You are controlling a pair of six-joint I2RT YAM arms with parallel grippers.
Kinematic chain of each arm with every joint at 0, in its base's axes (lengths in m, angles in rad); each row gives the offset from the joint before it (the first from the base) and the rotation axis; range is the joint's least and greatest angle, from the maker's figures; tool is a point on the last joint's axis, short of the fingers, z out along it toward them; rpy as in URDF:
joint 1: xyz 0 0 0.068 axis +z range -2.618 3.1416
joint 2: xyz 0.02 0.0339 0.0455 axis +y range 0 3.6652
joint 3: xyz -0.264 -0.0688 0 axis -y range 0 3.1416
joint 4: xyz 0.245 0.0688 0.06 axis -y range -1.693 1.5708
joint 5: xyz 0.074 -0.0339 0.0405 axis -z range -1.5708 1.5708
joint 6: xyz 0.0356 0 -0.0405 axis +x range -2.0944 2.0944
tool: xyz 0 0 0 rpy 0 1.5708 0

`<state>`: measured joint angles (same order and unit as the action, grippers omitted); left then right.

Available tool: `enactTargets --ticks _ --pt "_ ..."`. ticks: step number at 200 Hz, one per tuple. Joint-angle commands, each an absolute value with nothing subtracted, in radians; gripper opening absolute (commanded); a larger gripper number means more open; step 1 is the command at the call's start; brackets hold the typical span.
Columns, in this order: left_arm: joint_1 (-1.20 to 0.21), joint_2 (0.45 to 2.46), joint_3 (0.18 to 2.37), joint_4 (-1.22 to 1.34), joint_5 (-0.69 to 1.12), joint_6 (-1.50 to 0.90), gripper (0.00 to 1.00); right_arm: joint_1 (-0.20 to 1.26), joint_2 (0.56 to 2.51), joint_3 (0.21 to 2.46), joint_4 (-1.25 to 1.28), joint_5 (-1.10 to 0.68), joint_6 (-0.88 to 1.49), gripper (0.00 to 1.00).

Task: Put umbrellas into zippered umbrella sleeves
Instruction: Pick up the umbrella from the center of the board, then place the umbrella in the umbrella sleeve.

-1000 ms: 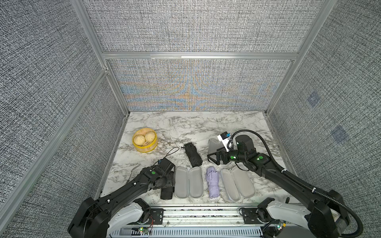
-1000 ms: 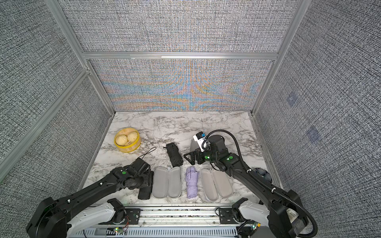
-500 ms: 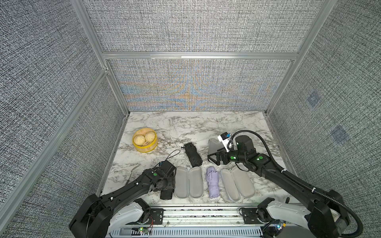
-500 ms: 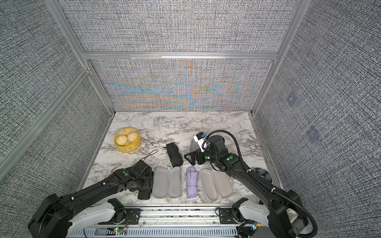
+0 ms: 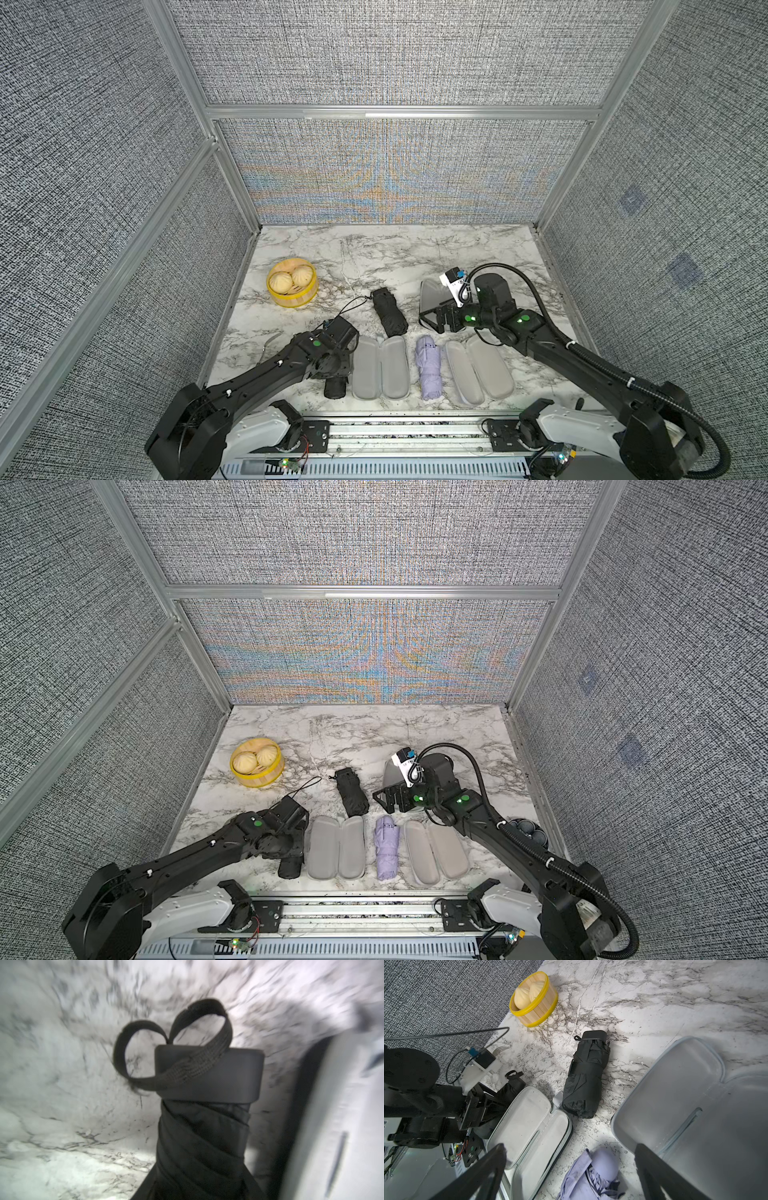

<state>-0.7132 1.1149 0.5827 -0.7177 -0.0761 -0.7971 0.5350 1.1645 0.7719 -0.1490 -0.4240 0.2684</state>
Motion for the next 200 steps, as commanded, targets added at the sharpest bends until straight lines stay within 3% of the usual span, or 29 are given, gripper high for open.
enactTargets --ticks 1,45,80,159,200 --pt "-0.732 1.078 0.619 -0.795 -0.103 -0.804 0.38 0.534 1.164 0.774 -0.156 -0.422 0.268 0.99" --pt "-0.921 1.076 0.710 -0.879 -0.197 -0.923 0.38 0.534 1.176 0.776 -0.156 -0.426 0.271 0.99" --pt "-1.069 1.223 0.821 -0.899 -0.249 -0.980 0.38 0.534 1.184 0.780 -0.168 -0.427 0.266 0.99" --pt "-1.138 1.609 0.961 -0.888 -0.234 -1.044 0.39 0.532 1.185 0.772 -0.176 -0.427 0.264 0.99" --pt "-1.138 1.689 0.993 -0.885 -0.233 -1.035 0.40 0.530 1.188 0.769 -0.172 -0.426 0.268 0.99"
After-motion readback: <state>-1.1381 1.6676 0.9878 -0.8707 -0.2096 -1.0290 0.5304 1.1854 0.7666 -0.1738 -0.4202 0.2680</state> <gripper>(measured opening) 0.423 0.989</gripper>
